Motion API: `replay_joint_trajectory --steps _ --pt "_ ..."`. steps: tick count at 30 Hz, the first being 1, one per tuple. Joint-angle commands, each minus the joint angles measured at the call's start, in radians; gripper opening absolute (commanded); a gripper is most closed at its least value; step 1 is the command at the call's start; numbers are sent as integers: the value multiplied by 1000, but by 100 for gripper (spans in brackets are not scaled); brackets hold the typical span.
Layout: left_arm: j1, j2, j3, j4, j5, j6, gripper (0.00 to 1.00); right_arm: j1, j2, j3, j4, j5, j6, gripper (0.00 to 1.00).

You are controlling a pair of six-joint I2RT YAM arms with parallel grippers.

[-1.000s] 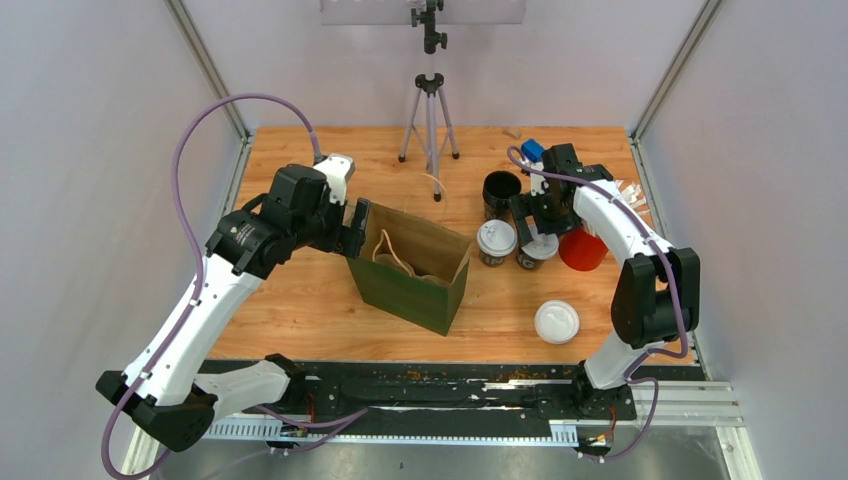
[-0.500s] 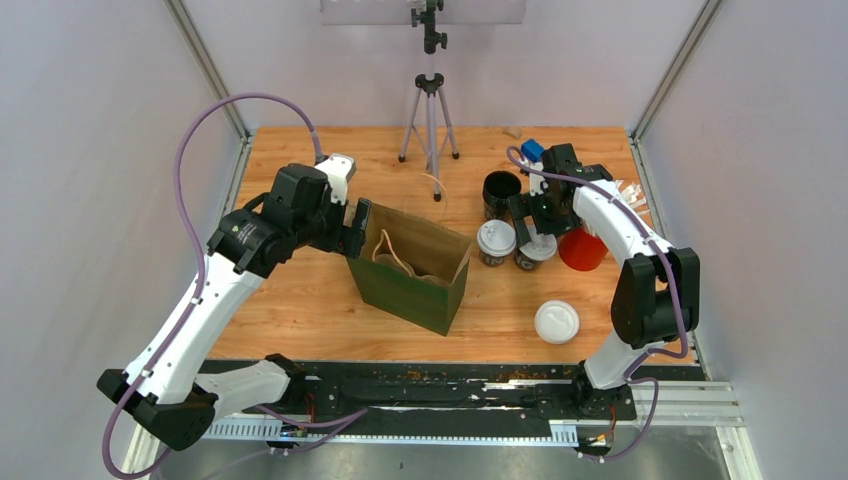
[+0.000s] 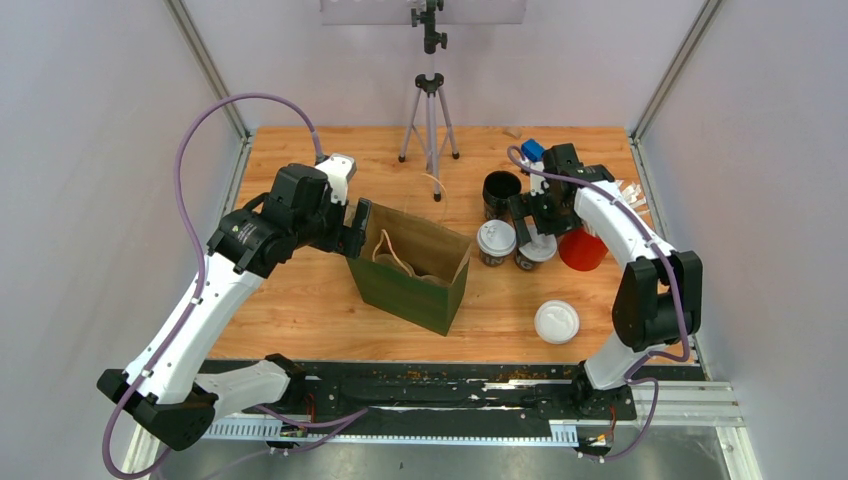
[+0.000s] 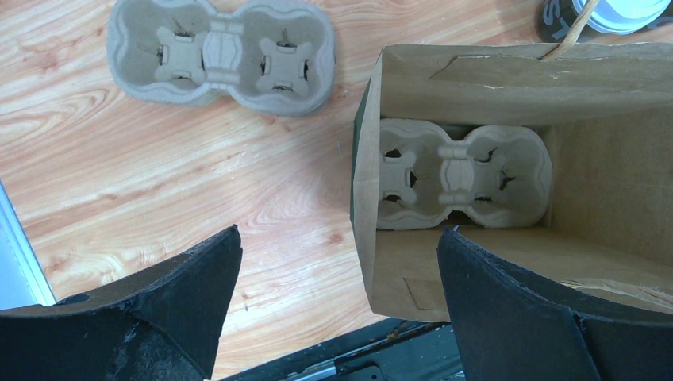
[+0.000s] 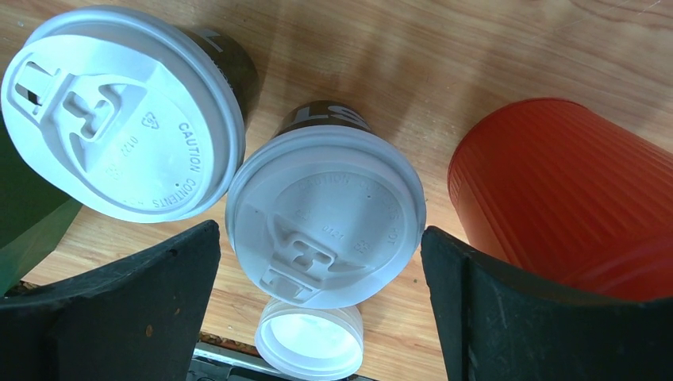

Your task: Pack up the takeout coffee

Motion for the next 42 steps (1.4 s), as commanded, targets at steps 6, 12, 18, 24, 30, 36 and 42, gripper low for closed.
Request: replay_joint_trajectory --steps 6,12,18,24,30,36,42 --pt "3 -9 13 28 13 19 99 -9 -46 -18 33 -11 -12 99" --pt "4 -12 16 25 14 19 99 -24 -48 -31 51 -40 -13 95" --pt "3 -12 18 24 17 16 99 -28 -43 -34 56 -57 -15 88" --pt "3 -14 17 19 18 11 98 -29 -47 -43 58 -71 -13 80" --pt "4 -8 31 14 -2 -20 98 -29 -60 -46 53 -80 -6 79" --pt "3 8 46 3 -20 -68 100 -29 -62 -17 14 -46 6 78" --pt "3 21 56 13 -26 -90 100 -28 -78 37 -46 -31 21 78"
